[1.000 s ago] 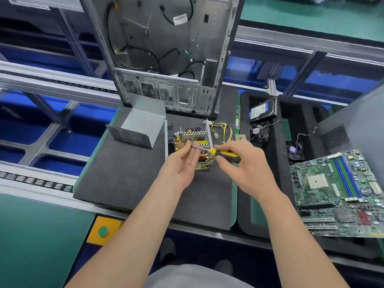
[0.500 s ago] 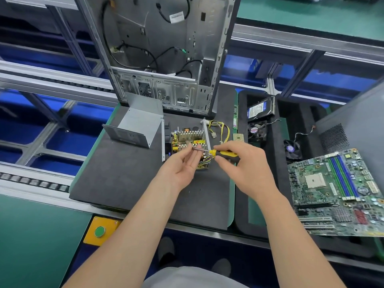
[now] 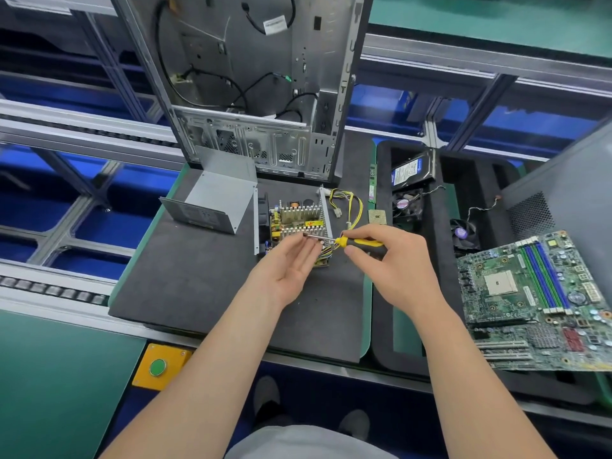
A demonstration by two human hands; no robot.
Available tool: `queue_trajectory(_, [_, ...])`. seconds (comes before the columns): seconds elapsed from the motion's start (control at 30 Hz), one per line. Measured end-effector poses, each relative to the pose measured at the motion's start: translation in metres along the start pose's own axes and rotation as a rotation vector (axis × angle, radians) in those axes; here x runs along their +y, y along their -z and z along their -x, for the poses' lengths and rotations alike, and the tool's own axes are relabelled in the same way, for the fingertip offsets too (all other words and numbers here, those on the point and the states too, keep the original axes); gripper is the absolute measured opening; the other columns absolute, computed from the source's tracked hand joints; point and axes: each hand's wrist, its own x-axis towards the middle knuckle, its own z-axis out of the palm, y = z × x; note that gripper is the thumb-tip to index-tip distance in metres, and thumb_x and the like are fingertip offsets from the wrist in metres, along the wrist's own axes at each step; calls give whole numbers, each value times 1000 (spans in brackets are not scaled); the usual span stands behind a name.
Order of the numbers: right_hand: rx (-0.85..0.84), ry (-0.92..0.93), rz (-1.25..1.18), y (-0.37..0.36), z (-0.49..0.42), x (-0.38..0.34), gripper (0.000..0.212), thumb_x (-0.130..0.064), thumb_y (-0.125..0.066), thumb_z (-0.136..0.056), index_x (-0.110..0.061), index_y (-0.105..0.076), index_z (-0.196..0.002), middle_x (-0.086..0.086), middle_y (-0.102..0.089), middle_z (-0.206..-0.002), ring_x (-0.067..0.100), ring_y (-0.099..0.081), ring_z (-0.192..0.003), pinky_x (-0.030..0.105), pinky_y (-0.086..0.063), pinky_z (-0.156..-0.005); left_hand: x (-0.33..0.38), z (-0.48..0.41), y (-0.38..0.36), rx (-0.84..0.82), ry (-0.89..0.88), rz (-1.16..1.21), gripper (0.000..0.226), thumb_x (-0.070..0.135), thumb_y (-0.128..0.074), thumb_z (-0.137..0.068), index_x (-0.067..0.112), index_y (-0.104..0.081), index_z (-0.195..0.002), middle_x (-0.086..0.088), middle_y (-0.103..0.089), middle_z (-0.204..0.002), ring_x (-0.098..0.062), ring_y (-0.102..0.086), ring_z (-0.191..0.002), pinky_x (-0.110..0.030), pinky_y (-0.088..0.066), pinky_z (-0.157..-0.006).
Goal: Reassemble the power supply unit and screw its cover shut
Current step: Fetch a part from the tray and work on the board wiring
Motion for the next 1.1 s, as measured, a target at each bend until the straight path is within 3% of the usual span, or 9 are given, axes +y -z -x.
queue_trajectory(0.1, [-9, -48, -51, 1, 0, 1, 16, -15, -78, -91, -22, -81, -106, -15, -78, -103, -6, -72, -95, 24, -58, -88, -2, 0, 2, -15, -16, -40, 6, 3, -67, -97, 0, -68, -101, -18, -78, -100, -26, -78, -90, -37, -65, -77])
queue_trajectory(0.53, [-19, -71, -44, 0, 0, 8, 15, -20, -78, -92, -29, -80, -105, -19, -77, -104, -3, -72, -98, 30, -60, -88, -1, 0, 8, 18, 4, -27, 13, 8, -64, -99, -1, -69, -108, -19, -77, -109, -31, -76, -100, -41, -65, -77])
queue_trajectory(0.63, [13, -70, -65, 1, 0, 10, 15, -20, -78, -92, -28, -80, -104, -19, -77, -101, -3, -73, -98, 24, -59, -86, -2, 2, 9, 51, -17, -79, 17, 12, -59, -102, 1, -69, -110, -17, -77, -108, -30, -77, -97, -38, -65, -79])
queue_trajectory(0.7, [54, -85, -108, 4, -1, 12, 14, -19, -78, -92, -29, -79, -102, -19, -77, -98, -4, -73, -97, 18, -56, -84, -7, 2, 6, 102, -152, -292, 15, 15, -65, -98, 6, -72, -107, -11, -80, -98, -27, -78, -90, -35, -64, -77])
queue_trajectory(0.77, [125, -110, -155, 9, -1, 14, 13, -19, -78, -91, -29, -79, -100, -18, -78, -95, -7, -73, -93, 11, -52, -78, -14, 0, 0, 134, -478, -679, 8, 22, -72, -90, 21, -78, -96, 1, -78, -90, -22, -76, -87, -34, -63, -78])
queue_trajectory(0.83, [222, -125, -173, 13, -1, 16, 13, -18, -78, -91, -28, -79, -99, -18, -78, -91, -11, -71, -88, 5, -47, -72, -20, -4, -11, 96, -866, -1087, 9, 28, -73, -84, 31, -77, -91, 9, -73, -99, -12, -69, -98, -33, -55, -90])
queue_trajectory(0.9, [289, -137, -189, 19, 0, 18, 16, -18, -78, -92, -32, -78, -98, -20, -77, -90, -12, -70, -87, 4, -45, -72, -25, -16, -23, 60, -1121, -1465, 16, 30, -76, -81, 29, -77, -97, 4, -61, -121, -17, -56, -119, -39, -43, -103])
queue_trajectory(1.0, [356, -149, -194, 29, 3, 21, 18, -18, -77, -93, -35, -77, -97, -24, -77, -89, -12, -71, -88, 4, -46, -70, -35, -31, -39, 97, -1055, -2094, 34, 45, -74, -84, 22, -73, -109, -10, -25, -162, -33, -30, -140, -47, -32, -110])
queue_trajectory(1.1, [397, -164, -197, 38, 6, 26, 12, -15, -77, -92, -25, -79, -99, -23, -76, -87, -15, -68, -84, 1, -43, -67, -42, -34, -45, 156, -981, -2289, 28, 36, -79, -85, 20, -70, -107, -14, -8, -166, -36, -30, -135, -45, -35, -104])
